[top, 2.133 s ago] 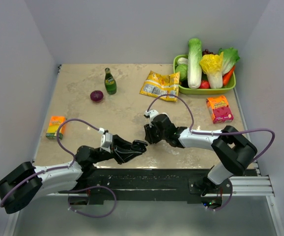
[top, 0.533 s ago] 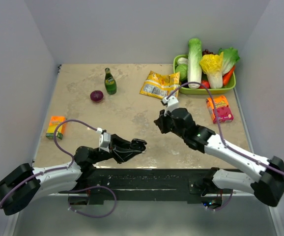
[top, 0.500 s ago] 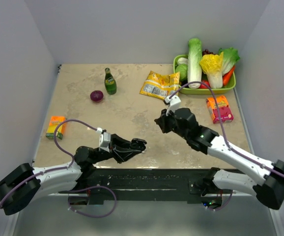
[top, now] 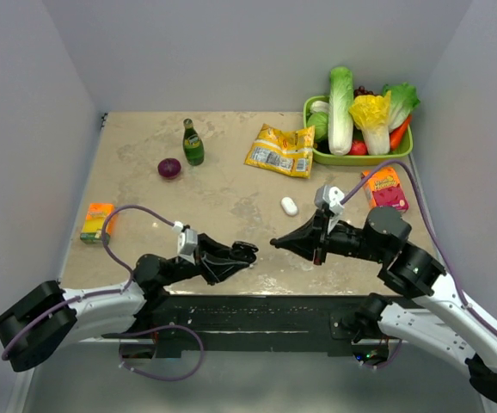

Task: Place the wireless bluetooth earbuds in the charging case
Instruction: Place the earbud in the charging case.

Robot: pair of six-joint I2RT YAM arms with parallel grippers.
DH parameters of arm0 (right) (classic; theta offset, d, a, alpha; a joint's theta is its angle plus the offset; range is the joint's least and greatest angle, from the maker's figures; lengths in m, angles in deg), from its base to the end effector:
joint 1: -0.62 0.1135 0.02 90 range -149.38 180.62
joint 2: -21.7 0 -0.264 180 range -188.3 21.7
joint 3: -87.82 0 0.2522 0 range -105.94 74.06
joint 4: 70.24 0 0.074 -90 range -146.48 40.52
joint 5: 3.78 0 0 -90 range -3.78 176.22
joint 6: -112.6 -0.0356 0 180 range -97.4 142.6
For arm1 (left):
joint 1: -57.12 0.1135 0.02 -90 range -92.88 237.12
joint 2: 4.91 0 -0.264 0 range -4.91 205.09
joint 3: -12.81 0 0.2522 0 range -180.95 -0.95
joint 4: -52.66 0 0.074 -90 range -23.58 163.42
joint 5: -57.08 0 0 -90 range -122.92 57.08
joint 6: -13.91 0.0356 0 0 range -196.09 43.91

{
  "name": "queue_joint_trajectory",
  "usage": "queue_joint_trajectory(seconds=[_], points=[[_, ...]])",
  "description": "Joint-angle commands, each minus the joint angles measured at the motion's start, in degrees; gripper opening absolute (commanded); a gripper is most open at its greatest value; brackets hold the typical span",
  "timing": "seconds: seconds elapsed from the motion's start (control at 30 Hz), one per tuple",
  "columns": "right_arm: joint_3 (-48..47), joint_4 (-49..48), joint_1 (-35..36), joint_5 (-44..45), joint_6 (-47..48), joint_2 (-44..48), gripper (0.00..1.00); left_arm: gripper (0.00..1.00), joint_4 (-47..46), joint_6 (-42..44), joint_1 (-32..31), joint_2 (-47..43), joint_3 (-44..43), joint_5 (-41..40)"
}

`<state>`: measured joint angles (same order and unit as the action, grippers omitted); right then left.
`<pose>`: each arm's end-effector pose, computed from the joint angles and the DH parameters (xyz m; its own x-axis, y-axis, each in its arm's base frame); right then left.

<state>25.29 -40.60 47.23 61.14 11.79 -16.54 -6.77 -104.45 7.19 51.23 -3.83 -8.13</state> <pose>0.0909 0.1181 0.3707 -0.2407 -0.0074 -0.9706 -0.9193 0.3226 0.2256 0.0964 -0.1378 0.2085 -0.2574 -0.3639 -0.8952 0.9389 0.1249 -0.3208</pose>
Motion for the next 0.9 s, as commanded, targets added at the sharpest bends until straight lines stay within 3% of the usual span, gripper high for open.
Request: queue_joint_trajectory(seconds=[0.0,0.4,0.87], points=[[-0.8,2.5,0.2,-13.5,2.1,-0.8,0.0,0.0,-26.7,-1.1,0.2,2.2,4.5,5.3],[-0.4,4.9,4.3,-13.2,2.7,-4.6,0.0,0.0,-35.4,-5.5,0.3,11.2,-0.9,12.6],[-1.8,3.8,5.7,-11.6,2.5,-6.6,0.0,0.0,-35.4,-2.5,0.3,8.3,-5.7,13.6]])
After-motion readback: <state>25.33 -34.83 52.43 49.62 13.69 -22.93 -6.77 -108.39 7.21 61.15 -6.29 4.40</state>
